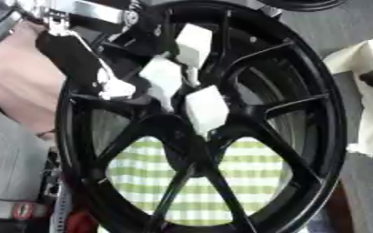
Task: Pull the pin out of the wheel hub.
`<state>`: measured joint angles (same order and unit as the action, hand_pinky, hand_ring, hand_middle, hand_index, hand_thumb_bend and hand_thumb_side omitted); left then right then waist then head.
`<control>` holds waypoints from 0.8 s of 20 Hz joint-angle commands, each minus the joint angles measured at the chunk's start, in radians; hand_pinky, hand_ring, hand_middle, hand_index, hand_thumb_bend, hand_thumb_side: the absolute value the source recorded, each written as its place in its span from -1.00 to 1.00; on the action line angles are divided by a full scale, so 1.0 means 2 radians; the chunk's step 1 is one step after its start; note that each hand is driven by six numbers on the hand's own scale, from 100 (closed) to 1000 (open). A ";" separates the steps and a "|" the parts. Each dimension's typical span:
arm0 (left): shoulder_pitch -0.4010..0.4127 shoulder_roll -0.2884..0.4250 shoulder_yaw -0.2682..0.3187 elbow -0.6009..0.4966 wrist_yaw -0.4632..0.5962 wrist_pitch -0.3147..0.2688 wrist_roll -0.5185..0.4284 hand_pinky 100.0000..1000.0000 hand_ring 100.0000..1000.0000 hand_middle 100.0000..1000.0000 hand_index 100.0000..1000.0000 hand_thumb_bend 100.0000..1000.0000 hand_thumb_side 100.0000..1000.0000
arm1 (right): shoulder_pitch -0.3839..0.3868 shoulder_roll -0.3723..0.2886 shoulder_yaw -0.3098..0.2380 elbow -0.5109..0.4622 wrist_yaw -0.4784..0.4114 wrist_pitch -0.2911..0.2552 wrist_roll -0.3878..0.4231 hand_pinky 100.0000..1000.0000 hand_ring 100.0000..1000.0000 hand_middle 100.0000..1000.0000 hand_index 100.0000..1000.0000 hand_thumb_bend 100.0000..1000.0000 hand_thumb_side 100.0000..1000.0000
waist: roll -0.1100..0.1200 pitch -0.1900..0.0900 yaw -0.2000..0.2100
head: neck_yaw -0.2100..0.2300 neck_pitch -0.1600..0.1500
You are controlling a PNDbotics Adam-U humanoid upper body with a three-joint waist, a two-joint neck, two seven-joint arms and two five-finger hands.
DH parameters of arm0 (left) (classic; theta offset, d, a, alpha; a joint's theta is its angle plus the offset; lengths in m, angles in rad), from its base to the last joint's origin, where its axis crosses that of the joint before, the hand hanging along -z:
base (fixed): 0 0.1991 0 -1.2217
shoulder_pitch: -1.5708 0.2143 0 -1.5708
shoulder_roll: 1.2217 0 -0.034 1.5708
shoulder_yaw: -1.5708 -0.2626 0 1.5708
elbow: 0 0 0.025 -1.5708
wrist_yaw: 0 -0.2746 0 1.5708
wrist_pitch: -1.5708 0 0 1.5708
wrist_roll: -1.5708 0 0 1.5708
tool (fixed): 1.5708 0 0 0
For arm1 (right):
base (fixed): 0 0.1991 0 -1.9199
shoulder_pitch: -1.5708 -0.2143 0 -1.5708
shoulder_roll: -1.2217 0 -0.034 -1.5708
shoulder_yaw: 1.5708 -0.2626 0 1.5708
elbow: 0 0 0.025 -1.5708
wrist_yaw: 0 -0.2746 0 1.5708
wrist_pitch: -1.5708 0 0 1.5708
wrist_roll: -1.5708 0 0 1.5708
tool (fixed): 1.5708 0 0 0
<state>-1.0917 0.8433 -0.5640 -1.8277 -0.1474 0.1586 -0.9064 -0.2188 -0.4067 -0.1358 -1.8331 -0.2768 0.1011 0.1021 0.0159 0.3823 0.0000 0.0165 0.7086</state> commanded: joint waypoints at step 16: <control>-0.002 -0.007 -0.006 0.023 -0.012 -0.007 0.000 0.71 0.65 0.64 0.83 -0.87 -0.37 | -0.004 0.003 -0.006 -0.008 -0.005 0.001 0.001 0.80 0.41 0.05 0.31 -0.75 -0.40 | -0.002 -0.004 -0.006 | 0.005 -0.014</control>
<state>-1.0829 0.8177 -0.5873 -1.7806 -0.1689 0.1499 -0.9068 -0.2194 -0.3911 -0.1361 -1.8332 -0.2820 0.1023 0.1027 0.0145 0.3904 -0.0115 0.0244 0.6922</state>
